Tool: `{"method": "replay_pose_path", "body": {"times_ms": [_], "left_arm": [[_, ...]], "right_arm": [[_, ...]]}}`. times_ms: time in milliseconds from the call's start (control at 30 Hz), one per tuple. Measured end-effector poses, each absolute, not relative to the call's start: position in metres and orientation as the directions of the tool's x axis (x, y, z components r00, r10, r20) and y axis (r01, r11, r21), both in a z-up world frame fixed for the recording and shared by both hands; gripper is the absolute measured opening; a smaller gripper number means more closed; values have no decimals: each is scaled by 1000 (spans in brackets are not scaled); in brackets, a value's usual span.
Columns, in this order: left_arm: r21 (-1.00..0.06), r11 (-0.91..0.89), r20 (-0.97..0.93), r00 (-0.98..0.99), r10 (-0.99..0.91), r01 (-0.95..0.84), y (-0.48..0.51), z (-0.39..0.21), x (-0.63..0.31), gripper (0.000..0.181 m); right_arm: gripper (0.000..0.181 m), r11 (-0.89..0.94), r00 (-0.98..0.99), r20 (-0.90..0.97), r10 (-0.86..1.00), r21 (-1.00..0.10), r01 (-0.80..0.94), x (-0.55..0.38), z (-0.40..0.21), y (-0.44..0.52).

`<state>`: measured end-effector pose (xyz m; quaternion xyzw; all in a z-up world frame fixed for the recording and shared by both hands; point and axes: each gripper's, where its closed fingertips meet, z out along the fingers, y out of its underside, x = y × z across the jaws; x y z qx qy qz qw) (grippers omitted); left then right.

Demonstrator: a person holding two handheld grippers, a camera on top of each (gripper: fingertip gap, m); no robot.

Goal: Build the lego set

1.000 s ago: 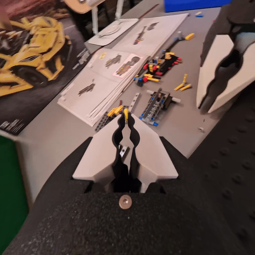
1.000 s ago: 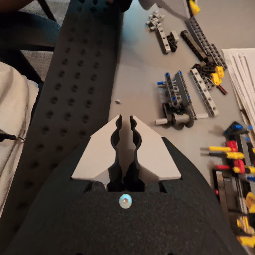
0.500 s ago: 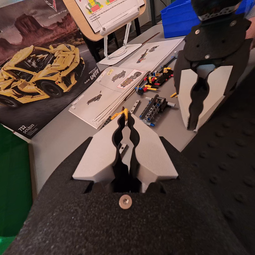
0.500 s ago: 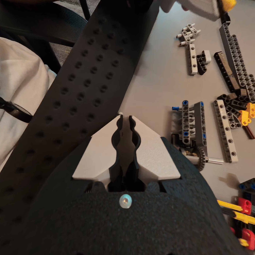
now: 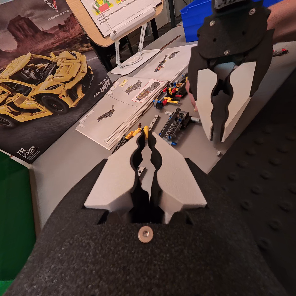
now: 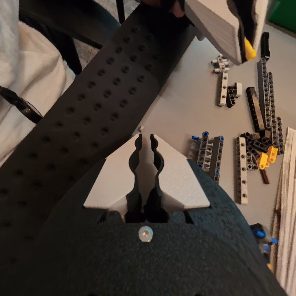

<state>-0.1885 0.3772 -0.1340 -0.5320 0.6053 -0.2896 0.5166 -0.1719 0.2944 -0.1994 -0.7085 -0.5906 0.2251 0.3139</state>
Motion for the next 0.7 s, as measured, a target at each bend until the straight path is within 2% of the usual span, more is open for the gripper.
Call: {"method": "replay_pose_path", "body": {"times_ms": [133,267,500,700], "left_arm": [[-893,284,-336,99,-937,-348,376,-135,-188,2],[-892,293,-344,98,-934,-346,375,-134,-189,2],[-891,293,-342,89,-935,-346,374,-135,-189,2],[-888,305,-353,83,-932,-344,372,-135,-189,2]], "right_arm": [[9,0,55,60,997,-677,736,-180,-202,296],[9,-12,5,-13,1000,-671,741,-186,-206,295],[7,1,-9,-8,1000,-652,758,-189,-213,293],[7,1,42,64,997,-567,824,-174,-213,292]]}}
